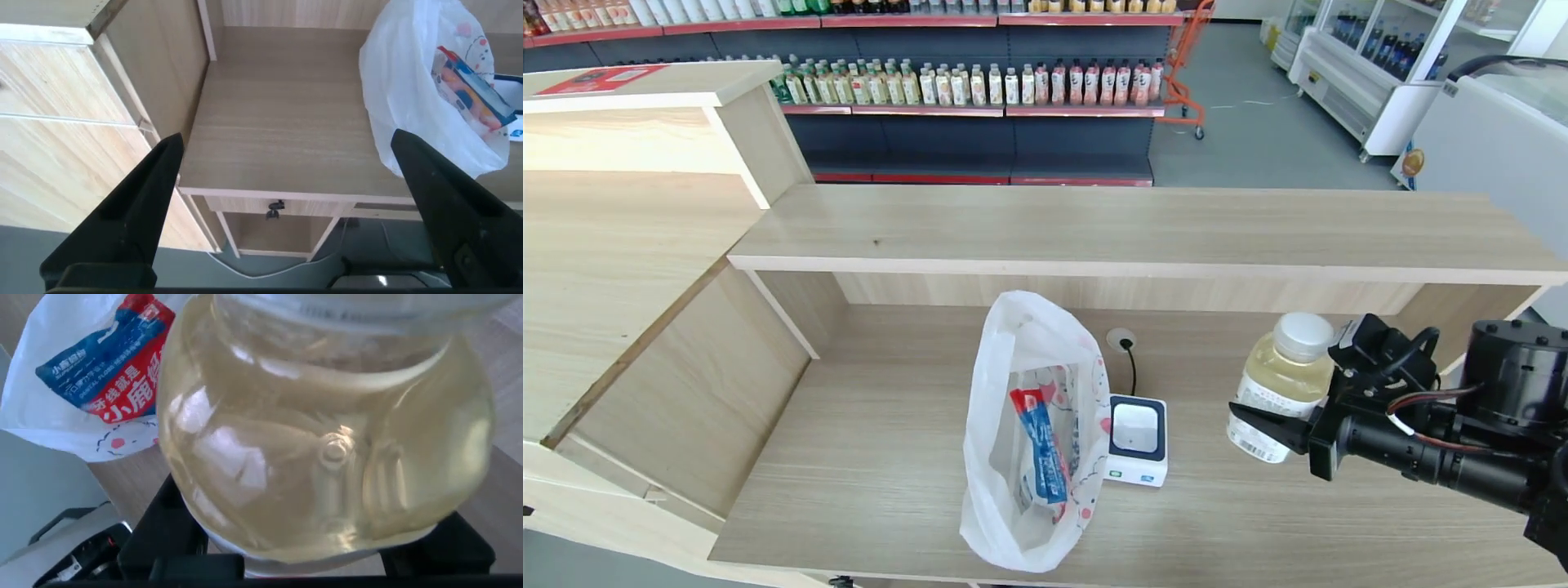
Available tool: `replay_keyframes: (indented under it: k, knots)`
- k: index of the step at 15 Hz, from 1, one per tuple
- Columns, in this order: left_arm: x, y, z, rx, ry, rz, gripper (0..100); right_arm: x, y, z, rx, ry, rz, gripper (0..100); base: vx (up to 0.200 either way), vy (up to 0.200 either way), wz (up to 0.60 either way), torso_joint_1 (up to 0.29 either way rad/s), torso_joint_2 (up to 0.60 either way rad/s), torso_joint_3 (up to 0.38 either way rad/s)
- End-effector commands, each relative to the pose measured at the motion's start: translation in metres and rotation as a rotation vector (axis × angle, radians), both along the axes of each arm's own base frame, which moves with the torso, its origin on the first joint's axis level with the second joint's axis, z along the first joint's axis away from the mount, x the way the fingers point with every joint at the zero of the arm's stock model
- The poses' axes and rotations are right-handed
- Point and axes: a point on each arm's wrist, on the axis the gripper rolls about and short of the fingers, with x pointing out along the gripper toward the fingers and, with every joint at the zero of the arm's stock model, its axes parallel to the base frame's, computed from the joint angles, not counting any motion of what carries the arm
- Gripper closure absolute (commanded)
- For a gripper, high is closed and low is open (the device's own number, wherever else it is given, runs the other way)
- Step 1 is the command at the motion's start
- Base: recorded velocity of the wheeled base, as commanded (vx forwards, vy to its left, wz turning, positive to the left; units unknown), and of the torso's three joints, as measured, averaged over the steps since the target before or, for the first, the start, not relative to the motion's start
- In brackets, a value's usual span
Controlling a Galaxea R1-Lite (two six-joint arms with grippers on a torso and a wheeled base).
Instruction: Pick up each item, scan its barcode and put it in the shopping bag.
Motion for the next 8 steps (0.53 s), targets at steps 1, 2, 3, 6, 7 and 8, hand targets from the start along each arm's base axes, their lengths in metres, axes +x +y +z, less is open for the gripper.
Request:
replay_keyframes:
  k: [1, 2, 3, 6, 7, 8]
  knots:
    - [0.000, 0.000, 0.000, -0.006, 0.000, -0.002, 0, 0.012, 0.003, -0.016, -0.009, 0.033, 0.006, 100, 0.000, 0.000, 0.00, 0.000, 0.00, 0.000]
    - [0.000, 0.000, 0.000, -0.006, 0.000, 0.000, 0, 0.018, 0.005, -0.022, -0.004, 0.016, 0.017, 100, 0.000, 0.000, 0.00, 0.000, 0.00, 0.000]
    - [0.000, 0.000, 0.000, -0.006, 0.000, 0.000, 0, 0.022, 0.006, -0.025, -0.002, 0.003, 0.030, 100, 0.000, 0.000, 0.00, 0.000, 0.00, 0.000]
    - [0.000, 0.000, 0.000, -0.006, 0.000, 0.000, 0, 0.034, 0.010, -0.044, -0.049, -0.080, 0.117, 100, 0.000, 0.000, 0.00, 0.000, 0.00, 0.000]
    - [0.000, 0.000, 0.000, -0.006, 0.000, 0.000, 0, 0.036, 0.011, -0.048, -0.066, -0.103, 0.145, 100, 0.000, 0.000, 0.00, 0.000, 0.00, 0.000]
    - [0.000, 0.000, 0.000, -0.006, 0.000, 0.000, 0, 0.039, 0.011, -0.052, -0.088, -0.128, 0.171, 100, 0.000, 0.000, 0.00, 0.000, 0.00, 0.000]
